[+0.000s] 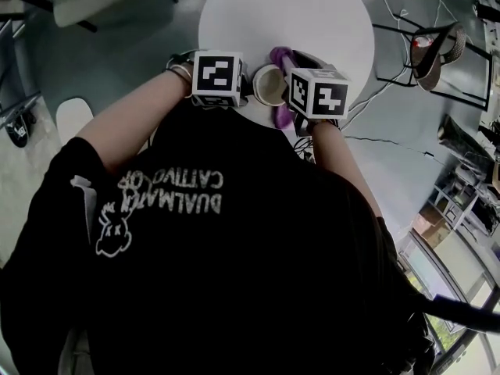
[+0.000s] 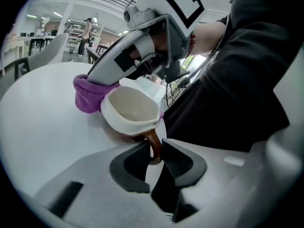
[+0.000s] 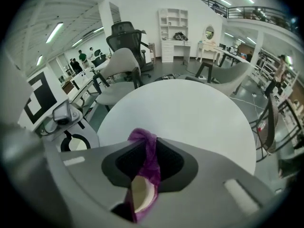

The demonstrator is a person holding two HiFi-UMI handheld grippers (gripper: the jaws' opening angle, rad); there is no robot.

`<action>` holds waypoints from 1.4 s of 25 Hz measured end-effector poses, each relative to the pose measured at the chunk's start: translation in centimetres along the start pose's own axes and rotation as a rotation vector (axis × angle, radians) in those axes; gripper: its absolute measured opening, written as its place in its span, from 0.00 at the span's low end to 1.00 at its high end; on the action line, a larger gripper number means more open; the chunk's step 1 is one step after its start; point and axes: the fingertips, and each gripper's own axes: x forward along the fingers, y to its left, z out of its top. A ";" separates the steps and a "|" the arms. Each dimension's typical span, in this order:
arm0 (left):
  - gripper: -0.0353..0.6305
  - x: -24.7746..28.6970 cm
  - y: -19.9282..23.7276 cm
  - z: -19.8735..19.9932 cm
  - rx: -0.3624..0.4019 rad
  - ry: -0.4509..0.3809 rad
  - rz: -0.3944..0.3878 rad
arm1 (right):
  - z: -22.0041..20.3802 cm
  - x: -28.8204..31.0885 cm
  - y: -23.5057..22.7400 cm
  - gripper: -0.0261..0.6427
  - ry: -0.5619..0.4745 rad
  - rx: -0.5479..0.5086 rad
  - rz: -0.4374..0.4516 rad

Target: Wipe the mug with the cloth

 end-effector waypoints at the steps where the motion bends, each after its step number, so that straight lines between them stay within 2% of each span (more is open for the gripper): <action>1: 0.17 0.0 0.0 0.0 -0.004 -0.002 0.001 | 0.1 0.1 0.4 0.15 -0.001 -0.022 0.008; 6: 0.17 0.1 -0.3 -1.0 -0.053 0.000 -0.003 | 0.3 0.3 1.6 0.15 -0.014 -0.042 0.035; 13: 0.17 0.2 -0.1 -0.6 -0.057 -0.018 0.024 | 0.5 -0.2 2.4 0.15 -0.022 -0.075 0.069; 18: 0.17 0.0 -0.1 -0.7 -0.049 -0.033 0.030 | 0.5 -0.2 4.1 0.15 -0.003 -0.176 0.087; 22: 0.17 0.0 -1.0 -0.8 -0.078 -0.046 -0.009 | 0.4 -0.4 5.3 0.15 0.006 -0.268 0.089; 24: 0.17 0.0 -0.9 -1.1 -0.092 -0.047 -0.003 | 0.2 -0.5 5.9 0.15 0.011 -0.293 0.093; 35: 0.17 -0.1 -0.7 -1.6 -0.111 -0.028 0.019 | -0.5 -1.5 7.9 0.15 0.036 -0.292 0.138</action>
